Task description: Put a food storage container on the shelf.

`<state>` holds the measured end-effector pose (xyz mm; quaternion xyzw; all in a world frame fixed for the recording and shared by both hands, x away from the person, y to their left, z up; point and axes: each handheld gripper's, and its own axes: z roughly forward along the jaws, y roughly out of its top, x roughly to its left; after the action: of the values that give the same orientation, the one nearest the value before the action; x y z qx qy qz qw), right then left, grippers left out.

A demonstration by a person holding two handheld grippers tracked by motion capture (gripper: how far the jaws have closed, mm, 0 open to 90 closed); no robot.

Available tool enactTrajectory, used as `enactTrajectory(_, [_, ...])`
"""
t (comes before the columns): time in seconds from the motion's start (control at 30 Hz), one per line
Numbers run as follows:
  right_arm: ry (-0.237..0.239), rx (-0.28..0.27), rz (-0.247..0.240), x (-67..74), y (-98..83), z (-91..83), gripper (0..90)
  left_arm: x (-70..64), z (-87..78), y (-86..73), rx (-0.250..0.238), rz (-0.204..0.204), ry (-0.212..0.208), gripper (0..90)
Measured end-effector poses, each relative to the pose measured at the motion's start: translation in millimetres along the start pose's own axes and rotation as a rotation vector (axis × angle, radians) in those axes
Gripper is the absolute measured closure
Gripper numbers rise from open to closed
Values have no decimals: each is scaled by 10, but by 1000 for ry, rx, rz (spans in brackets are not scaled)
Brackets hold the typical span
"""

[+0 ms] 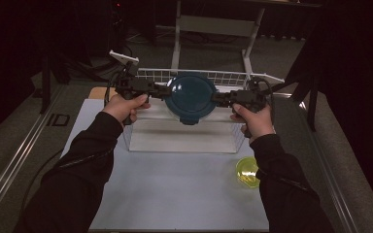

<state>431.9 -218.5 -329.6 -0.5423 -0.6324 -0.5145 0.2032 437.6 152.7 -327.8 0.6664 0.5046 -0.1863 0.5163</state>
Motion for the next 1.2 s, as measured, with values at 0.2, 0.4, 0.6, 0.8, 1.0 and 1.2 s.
enactTrajectory(0.2, [-42,-22,15,-23,51,49,475,64,45,-17,-20,-4,-6,484])
enactTrajectory(0.4, [-72,-18,-14,16,53,44,409,-1,7,-34,-51,42,23,422])
enactTrajectory(0.6, [-123,-34,-67,104,-9,-19,408,-161,-118,-131,-75,164,65,373])
enactTrajectory(0.8, [-152,-49,-122,209,-76,-110,411,-283,-284,-298,-132,251,88,347])
enactTrajectory(1.0, [-142,-35,-220,430,-287,-204,423,-367,-385,-550,-159,343,50,232])
enactTrajectory(1.2, [-99,-2,-304,579,-546,-169,468,-437,-372,-882,-159,454,66,105])
